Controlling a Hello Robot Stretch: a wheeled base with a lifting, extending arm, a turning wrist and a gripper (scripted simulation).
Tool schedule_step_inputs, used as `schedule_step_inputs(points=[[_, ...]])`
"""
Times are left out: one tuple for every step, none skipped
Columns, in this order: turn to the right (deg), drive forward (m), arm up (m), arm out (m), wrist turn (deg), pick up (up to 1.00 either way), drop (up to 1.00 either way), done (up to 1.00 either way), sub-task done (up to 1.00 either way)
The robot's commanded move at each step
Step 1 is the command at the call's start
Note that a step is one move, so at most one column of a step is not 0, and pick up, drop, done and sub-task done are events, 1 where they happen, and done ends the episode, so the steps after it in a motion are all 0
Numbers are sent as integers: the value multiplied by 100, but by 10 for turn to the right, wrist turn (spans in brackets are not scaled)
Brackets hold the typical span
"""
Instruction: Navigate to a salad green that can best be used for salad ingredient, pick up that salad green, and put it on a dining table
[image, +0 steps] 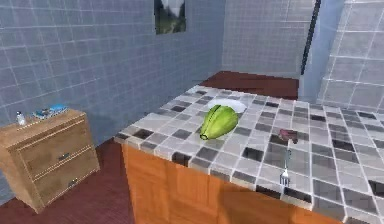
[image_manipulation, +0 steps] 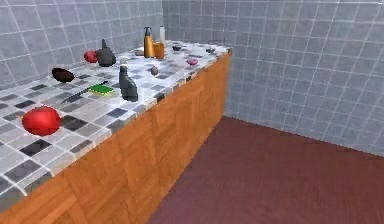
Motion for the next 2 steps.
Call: schedule_step_inputs(points=[[-450, 0, 0, 0, 0, 0, 0, 0, 0], [-330, 0, 0, 0, 0, 0, 0, 0, 0]])
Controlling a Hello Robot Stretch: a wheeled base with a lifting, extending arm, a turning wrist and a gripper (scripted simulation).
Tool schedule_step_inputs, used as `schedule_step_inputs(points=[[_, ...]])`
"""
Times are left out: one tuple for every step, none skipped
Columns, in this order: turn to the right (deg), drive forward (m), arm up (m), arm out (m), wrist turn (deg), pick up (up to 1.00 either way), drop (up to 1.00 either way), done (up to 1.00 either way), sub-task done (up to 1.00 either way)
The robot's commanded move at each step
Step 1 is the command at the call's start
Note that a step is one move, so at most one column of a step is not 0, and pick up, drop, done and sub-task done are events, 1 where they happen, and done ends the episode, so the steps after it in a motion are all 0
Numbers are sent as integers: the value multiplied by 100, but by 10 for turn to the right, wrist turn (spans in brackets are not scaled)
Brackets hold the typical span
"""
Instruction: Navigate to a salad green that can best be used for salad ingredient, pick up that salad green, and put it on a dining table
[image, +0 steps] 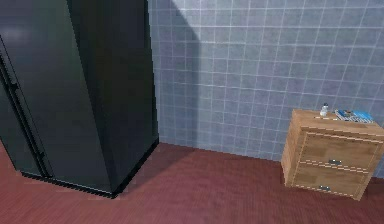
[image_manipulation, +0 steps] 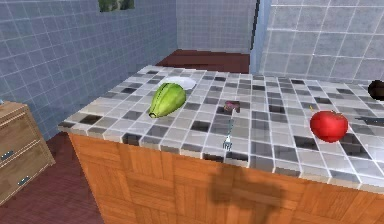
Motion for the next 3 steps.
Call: schedule_step_inputs(points=[[0, 0, 50, 0, 0, 0, 0, 0, 0], [0, 0, 38, 0, 0, 0, 0, 0, 0], [0, 0, 0, 48, 0, 0, 0, 0, 0]])
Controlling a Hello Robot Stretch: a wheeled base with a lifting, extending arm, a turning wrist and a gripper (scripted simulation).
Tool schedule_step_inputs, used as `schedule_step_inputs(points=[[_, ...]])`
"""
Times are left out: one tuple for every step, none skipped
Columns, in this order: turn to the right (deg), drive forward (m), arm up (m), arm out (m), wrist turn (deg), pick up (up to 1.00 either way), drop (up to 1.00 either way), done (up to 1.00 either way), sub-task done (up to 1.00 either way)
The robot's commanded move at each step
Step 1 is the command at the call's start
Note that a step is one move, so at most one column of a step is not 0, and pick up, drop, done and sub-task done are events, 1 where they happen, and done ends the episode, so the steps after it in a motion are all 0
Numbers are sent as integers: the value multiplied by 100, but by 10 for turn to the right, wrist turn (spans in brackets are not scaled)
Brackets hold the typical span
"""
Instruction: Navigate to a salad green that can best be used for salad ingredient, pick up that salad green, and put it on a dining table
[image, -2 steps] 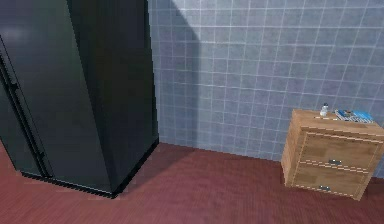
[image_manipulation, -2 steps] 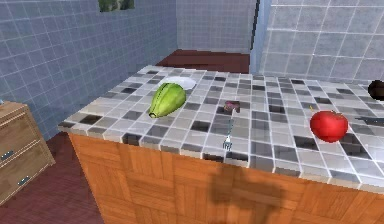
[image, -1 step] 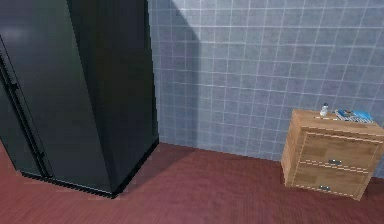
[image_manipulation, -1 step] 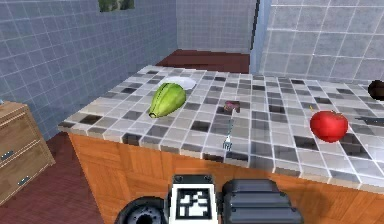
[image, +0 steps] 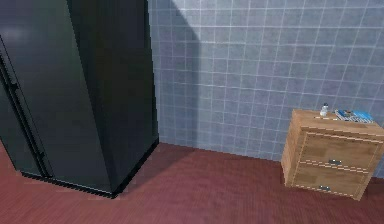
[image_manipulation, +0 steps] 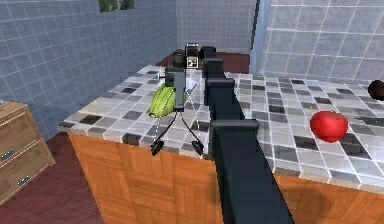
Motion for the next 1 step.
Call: schedule_step_inputs(points=[[0, 0, 0, 0, 450, 0, 0, 0, 0]])
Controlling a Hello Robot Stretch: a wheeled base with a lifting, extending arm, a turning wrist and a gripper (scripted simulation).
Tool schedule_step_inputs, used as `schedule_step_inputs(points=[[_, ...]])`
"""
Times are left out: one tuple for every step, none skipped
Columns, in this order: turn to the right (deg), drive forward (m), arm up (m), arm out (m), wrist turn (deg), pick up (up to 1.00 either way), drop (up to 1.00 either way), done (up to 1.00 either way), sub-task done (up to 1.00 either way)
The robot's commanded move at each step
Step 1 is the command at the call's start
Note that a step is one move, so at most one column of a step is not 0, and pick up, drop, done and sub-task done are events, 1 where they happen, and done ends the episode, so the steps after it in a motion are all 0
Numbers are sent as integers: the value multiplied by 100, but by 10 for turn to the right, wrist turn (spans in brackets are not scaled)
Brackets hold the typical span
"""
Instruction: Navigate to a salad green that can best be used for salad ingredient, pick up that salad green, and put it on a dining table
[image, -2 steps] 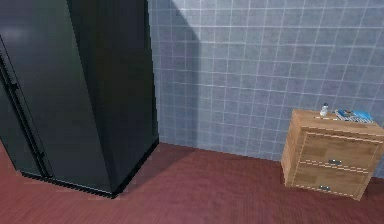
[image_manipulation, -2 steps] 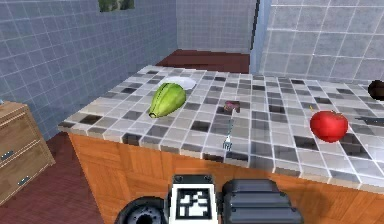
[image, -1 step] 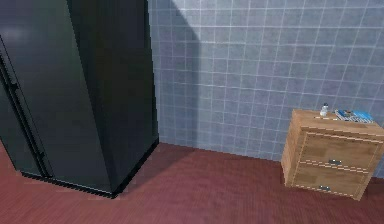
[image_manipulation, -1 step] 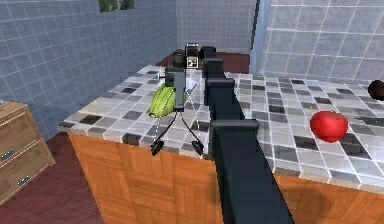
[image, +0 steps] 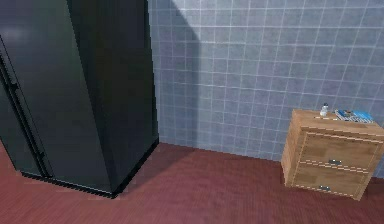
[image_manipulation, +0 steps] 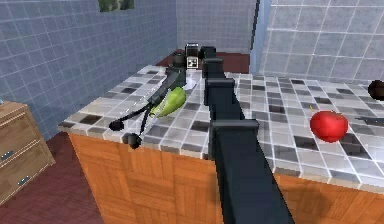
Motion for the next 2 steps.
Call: schedule_step_inputs(points=[[0, 0, 0, 0, 450, 0, 0, 0, 0], [0, 0, 0, 0, 450, 0, 0, 0, 0]])
